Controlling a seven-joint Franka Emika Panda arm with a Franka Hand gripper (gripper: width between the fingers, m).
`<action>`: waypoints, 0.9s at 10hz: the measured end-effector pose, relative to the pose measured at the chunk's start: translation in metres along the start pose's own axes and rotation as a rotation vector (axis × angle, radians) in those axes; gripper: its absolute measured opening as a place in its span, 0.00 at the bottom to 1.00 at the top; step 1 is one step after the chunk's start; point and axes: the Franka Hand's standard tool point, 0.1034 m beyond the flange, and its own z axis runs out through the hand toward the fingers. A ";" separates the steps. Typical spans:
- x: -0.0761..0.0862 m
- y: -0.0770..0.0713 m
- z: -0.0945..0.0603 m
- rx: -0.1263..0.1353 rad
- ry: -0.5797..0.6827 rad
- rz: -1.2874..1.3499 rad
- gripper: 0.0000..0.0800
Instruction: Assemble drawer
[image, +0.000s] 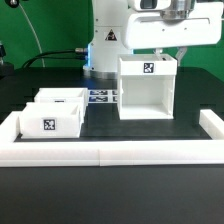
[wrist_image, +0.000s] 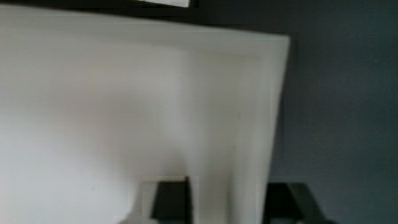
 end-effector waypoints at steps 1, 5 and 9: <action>0.000 0.000 0.000 0.000 0.001 0.000 0.05; 0.000 0.000 0.000 0.000 0.001 0.000 0.05; 0.057 0.005 -0.008 0.017 0.023 0.013 0.05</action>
Offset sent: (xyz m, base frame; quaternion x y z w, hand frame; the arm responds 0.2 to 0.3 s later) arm 0.0000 0.0000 0.0000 0.0000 0.0000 0.0000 1.0000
